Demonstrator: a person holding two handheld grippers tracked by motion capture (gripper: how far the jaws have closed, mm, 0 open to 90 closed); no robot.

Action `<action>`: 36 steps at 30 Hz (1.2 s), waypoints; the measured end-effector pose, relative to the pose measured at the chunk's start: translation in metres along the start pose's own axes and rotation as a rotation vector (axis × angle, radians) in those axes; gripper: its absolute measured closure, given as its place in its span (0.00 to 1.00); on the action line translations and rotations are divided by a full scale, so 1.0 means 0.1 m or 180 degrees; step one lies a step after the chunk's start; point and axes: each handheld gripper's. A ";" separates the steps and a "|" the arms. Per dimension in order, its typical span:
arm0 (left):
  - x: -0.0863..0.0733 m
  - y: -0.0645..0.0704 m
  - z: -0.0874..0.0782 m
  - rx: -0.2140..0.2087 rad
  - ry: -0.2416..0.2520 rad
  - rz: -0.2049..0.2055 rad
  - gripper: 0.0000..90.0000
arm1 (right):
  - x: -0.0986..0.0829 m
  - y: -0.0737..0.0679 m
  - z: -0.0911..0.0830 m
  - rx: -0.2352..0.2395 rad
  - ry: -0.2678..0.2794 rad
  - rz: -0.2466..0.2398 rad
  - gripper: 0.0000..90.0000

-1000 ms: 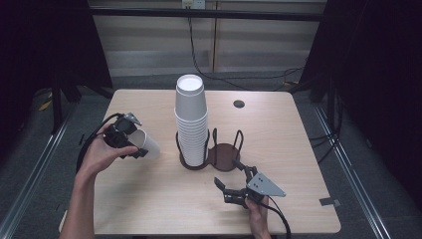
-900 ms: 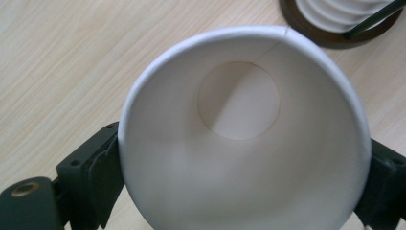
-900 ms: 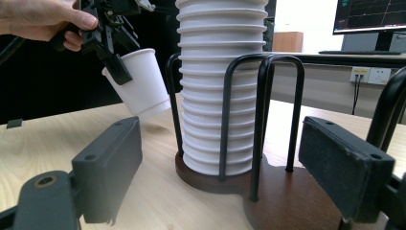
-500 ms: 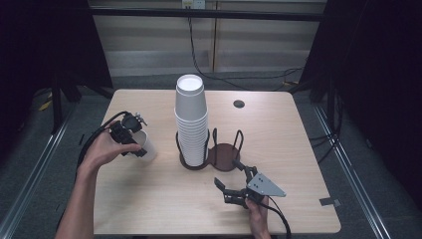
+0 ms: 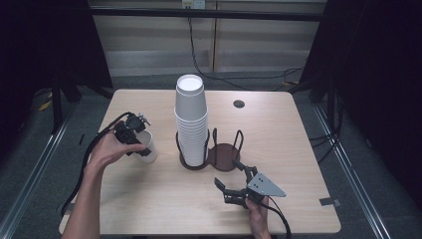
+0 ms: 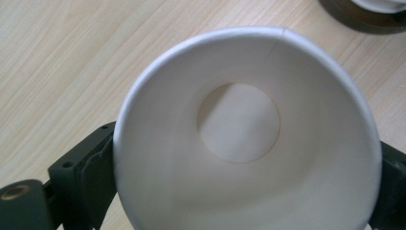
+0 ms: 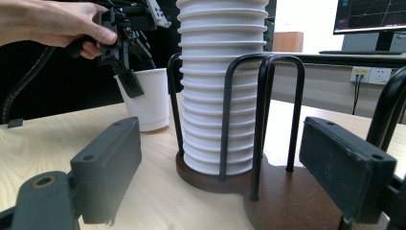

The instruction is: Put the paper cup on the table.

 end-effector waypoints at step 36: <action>-0.35 0.00 0.17 0.0008 0.0219 0.0046 0.16 | 0.00 0.00 0.00 0.0015 -0.0005 0.0003 0.18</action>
Point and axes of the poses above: each handheld gripper's, and its own axes: z roughly forward along the jaws, x roughly out of its top, y roughly to its right, and after that the axes turned 7 degrees about z, right-handed
